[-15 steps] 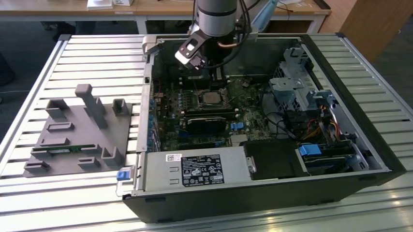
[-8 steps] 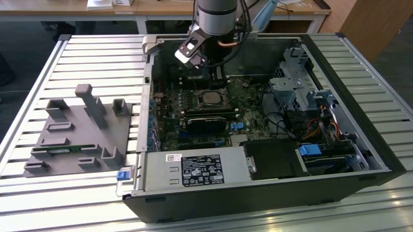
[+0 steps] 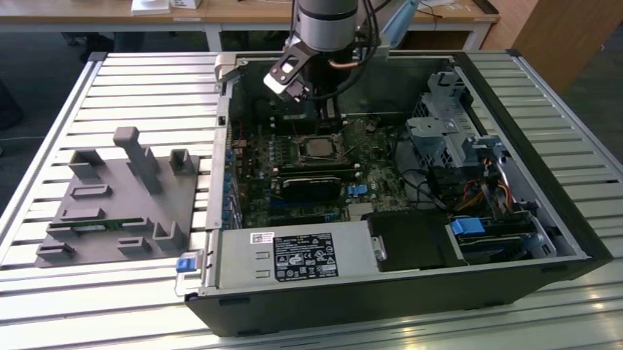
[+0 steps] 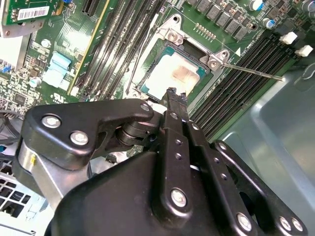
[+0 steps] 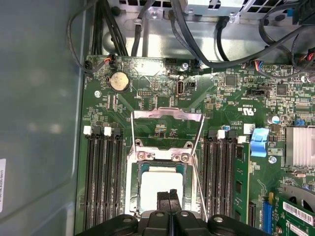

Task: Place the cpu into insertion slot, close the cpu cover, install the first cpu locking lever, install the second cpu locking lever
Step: 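Close the cpu cover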

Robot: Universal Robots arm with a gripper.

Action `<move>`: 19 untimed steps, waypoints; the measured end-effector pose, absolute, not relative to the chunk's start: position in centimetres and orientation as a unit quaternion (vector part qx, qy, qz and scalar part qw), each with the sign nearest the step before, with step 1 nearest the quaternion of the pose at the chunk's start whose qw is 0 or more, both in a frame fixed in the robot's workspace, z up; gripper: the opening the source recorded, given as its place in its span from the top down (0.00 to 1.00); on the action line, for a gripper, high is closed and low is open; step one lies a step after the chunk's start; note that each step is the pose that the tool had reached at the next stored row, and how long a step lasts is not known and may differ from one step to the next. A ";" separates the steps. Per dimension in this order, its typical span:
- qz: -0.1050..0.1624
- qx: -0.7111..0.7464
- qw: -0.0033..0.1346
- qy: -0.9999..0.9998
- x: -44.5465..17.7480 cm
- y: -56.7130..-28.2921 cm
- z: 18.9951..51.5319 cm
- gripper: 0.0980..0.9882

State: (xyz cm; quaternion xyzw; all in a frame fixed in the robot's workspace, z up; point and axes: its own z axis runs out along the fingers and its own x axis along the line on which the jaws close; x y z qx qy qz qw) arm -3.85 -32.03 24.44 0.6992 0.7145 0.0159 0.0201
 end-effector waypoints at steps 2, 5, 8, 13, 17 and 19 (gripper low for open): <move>0.016 0.699 0.020 0.714 -3.9 -32.0 24.5 0.99; 0.016 0.699 0.020 0.714 -3.9 -32.0 24.7 0.99; 0.016 0.699 0.020 0.714 -3.9 -32.0 24.8 0.99; 0.016 0.699 0.020 0.714 -3.9 -32.0 24.9 0.99; 0.016 0.699 0.020 0.714 -3.9 -32.0 25.1 0.99; 0.016 0.699 0.020 0.714 -3.9 -32.0 25.2 0.99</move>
